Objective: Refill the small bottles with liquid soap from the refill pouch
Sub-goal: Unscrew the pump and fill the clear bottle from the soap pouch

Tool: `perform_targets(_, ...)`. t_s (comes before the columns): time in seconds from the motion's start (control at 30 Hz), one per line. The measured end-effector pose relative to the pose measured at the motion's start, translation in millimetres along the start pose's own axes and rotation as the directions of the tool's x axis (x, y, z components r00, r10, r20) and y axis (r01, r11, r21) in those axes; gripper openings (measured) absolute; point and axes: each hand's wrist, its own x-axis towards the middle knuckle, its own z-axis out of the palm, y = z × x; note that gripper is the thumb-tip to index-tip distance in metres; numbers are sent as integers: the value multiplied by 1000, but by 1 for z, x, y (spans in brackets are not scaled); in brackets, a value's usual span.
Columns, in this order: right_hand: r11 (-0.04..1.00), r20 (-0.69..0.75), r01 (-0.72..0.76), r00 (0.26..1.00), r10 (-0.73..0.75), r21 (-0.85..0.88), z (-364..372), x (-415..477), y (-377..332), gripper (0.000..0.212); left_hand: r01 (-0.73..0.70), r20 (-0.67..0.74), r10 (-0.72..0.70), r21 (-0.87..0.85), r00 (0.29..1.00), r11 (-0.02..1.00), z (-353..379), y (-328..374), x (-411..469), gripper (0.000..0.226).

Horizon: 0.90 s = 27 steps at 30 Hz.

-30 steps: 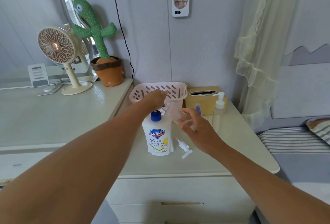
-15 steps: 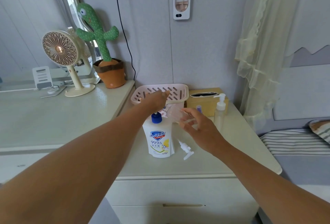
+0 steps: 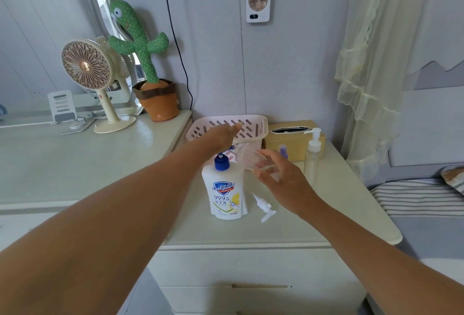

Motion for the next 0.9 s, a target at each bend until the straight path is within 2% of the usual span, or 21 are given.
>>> perform_targets(0.13,999,6,14,1000,-14,-33,1,-3,3,38,-48,-16,51,116,999,992,11,-7,-3,50)
perform_targets(0.23,999,10,17,1000,-16,-45,2,-6,4,38,-43,0,43,106,999,993,13,-9,-3,49)
perform_targets(0.33,999,3,16,1000,-16,-30,2,-7,2,39,-29,6,30,-17,1000,999,8,-5,-5,54)
perform_targets(0.43,1000,-9,26,1000,-26,-15,2,-4,0,39,-12,-17,13,63,1000,998,4,1,-8,57)
perform_targets(0.53,1000,-8,26,1000,-26,-18,2,-3,-2,40,-11,-35,16,138,999,990,3,0,-9,50)
perform_targets(0.67,999,-16,34,999,-35,-31,2,-5,-1,39,-45,-38,52,168,998,985,10,-9,-4,45)
perform_targets(0.77,999,-10,35,999,-36,-42,3,-8,2,38,-47,-21,51,151,998,987,13,-12,-5,50)
perform_targets(0.9,999,-22,29,999,-30,-21,4,-9,1,39,-28,-8,29,117,1000,993,9,-9,-4,45)
